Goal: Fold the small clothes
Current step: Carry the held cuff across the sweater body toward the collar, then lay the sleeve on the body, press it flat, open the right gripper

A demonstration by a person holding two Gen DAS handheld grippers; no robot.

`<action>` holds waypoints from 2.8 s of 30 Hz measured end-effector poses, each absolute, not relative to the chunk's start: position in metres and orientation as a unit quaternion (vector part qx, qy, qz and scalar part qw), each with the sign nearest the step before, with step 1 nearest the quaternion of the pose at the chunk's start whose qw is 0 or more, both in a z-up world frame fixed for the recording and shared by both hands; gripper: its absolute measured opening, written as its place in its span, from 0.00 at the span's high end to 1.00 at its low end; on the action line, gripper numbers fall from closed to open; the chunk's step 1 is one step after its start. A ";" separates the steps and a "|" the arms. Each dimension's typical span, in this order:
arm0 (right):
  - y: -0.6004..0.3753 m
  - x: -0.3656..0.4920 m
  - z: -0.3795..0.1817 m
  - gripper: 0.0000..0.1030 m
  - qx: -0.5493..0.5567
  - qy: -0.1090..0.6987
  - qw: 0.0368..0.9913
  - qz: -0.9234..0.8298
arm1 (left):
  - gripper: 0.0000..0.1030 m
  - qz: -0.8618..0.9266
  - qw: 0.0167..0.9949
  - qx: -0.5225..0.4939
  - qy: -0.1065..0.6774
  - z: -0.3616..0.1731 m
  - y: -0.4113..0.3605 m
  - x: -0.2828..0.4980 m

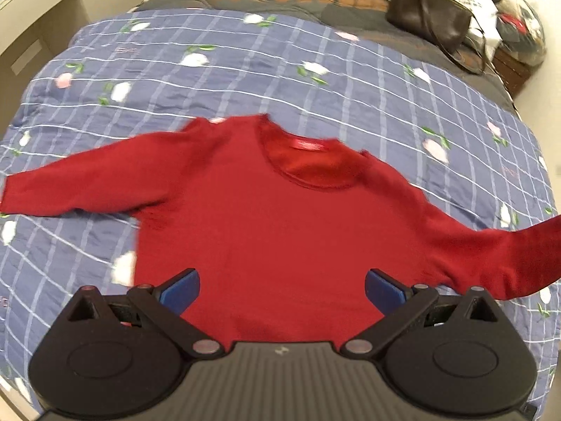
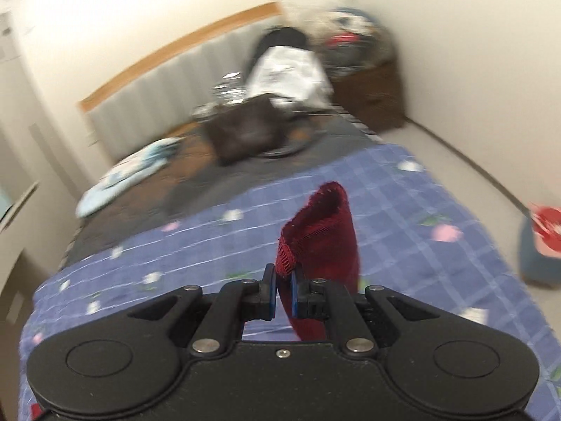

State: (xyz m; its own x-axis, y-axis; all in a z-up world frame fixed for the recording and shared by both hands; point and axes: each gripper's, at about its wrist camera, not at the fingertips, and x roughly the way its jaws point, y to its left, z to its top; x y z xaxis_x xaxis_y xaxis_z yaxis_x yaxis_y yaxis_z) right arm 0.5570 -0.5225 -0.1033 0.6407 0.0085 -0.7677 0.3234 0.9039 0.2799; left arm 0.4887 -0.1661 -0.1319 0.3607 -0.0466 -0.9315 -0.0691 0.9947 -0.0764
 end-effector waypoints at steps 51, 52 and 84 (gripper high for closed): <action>-0.407 0.572 -0.279 0.30 0.230 0.554 0.798 -0.058 | 0.00 0.048 0.799 -0.031 0.598 -0.231 -0.094 0.535; -0.415 0.576 -0.282 0.34 0.234 0.554 0.797 -0.059 | 0.00 0.052 0.798 -0.028 0.600 -0.236 -0.099 0.538; -0.466 0.635 -0.329 0.56 0.226 0.575 0.786 -0.012 | 0.00 0.113 0.781 -0.010 0.614 -0.270 -0.134 0.554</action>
State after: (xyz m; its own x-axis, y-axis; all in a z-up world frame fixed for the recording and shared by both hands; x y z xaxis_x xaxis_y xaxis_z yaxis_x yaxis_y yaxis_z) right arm 0.6346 -0.4663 -0.3294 0.3380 0.2416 -0.9096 0.2781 0.8977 0.3418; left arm 0.5543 -0.1336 -0.2698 0.2197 0.1648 -0.9615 -0.1897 0.9740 0.1236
